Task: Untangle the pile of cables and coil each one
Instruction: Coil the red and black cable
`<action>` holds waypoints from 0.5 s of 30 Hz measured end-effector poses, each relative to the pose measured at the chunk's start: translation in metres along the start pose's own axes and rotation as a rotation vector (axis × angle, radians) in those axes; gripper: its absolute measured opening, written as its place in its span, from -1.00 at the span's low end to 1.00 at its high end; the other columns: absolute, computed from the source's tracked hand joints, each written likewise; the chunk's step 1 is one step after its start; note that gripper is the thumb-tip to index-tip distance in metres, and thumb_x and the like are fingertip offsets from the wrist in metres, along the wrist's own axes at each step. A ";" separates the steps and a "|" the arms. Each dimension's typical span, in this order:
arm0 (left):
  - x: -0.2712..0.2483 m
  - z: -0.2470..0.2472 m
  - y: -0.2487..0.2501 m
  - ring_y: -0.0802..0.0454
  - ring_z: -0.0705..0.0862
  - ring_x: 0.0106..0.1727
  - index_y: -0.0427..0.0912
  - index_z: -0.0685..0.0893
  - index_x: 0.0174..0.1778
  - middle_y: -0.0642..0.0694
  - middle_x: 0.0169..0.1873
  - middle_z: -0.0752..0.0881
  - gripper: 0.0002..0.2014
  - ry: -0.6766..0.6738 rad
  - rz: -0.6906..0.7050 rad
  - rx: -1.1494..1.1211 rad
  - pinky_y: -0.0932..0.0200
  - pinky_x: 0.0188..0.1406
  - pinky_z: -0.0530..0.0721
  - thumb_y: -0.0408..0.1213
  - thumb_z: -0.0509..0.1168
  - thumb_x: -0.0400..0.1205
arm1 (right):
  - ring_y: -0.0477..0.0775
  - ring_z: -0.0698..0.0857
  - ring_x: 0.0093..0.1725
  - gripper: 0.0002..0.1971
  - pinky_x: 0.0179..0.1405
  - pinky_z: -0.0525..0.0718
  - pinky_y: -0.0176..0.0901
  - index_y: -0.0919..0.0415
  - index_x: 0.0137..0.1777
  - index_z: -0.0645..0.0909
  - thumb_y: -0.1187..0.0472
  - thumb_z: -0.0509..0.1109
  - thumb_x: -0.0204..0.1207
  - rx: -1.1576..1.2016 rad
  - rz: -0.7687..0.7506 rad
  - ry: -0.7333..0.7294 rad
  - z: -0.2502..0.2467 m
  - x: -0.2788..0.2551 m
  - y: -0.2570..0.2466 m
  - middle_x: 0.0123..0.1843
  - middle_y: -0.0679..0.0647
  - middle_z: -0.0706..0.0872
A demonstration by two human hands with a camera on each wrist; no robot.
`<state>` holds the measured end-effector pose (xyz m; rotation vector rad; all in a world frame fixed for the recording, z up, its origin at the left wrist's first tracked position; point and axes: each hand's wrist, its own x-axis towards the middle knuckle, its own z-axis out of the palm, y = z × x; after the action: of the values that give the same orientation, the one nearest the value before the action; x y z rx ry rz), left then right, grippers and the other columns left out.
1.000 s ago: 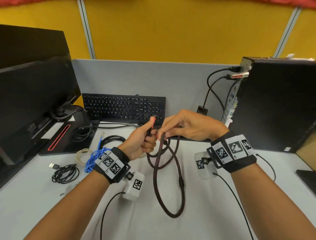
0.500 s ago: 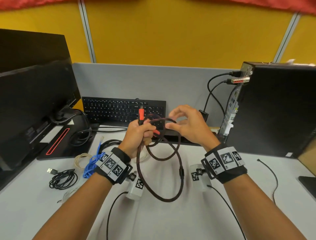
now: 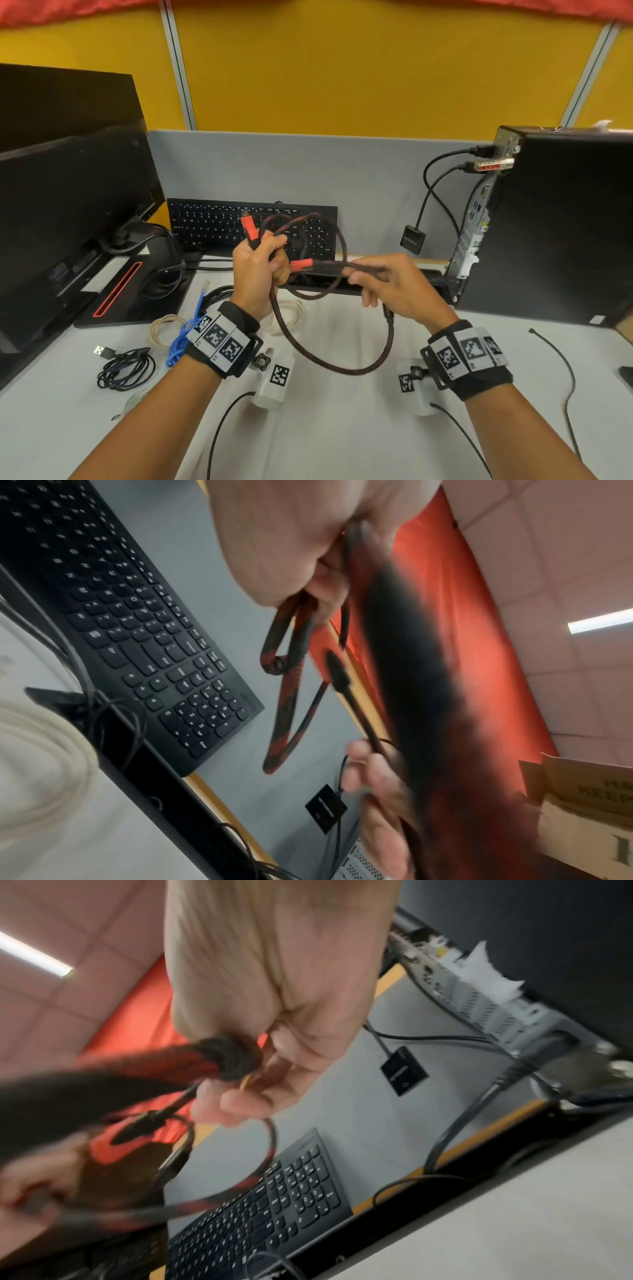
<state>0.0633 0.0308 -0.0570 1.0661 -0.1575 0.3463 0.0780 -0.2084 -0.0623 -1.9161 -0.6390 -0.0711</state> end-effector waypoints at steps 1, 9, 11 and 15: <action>0.001 -0.003 0.001 0.17 0.25 -0.65 -0.03 0.44 -0.37 0.08 -0.61 0.32 -0.67 0.047 0.019 0.038 0.31 -0.69 0.33 -0.36 0.28 0.70 | 0.02 0.70 -0.46 -0.83 -0.40 0.70 -0.21 0.21 0.18 0.82 0.27 0.48 0.65 0.057 -0.004 0.075 -0.006 -0.002 0.003 -0.25 0.05 0.82; 0.002 0.005 -0.003 0.18 0.25 -0.64 -0.02 0.36 -0.32 0.11 -0.62 0.32 -0.66 0.303 0.093 0.131 0.29 -0.68 0.26 -0.19 0.26 0.77 | 0.20 0.69 0.26 -0.38 0.29 0.67 0.16 0.24 0.53 0.54 -0.07 0.55 0.56 -0.615 0.316 0.170 -0.022 0.005 0.026 0.28 0.18 0.69; -0.001 0.013 -0.008 0.19 0.24 -0.65 -0.02 0.31 -0.33 0.13 -0.63 0.30 -0.64 0.294 0.135 0.144 0.31 -0.69 0.25 -0.24 0.24 0.78 | 0.06 0.70 0.22 -0.50 0.28 0.69 0.10 0.13 0.44 0.63 -0.07 0.53 0.57 -0.581 0.129 0.230 -0.006 0.003 0.015 0.22 0.03 0.71; -0.005 0.023 -0.012 0.19 0.23 -0.65 -0.04 0.31 -0.34 0.14 -0.64 0.29 -0.63 0.259 0.162 0.140 0.31 -0.69 0.24 -0.22 0.23 0.78 | -0.25 0.77 -0.08 -0.81 -0.05 0.73 -0.34 -0.02 0.02 0.84 -0.09 0.49 0.61 -0.345 -0.073 -0.239 0.029 0.000 -0.010 -0.08 -0.19 0.85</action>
<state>0.0636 0.0042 -0.0574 1.1389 0.0127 0.6451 0.0663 -0.1800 -0.0664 -2.2543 -0.9035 0.0022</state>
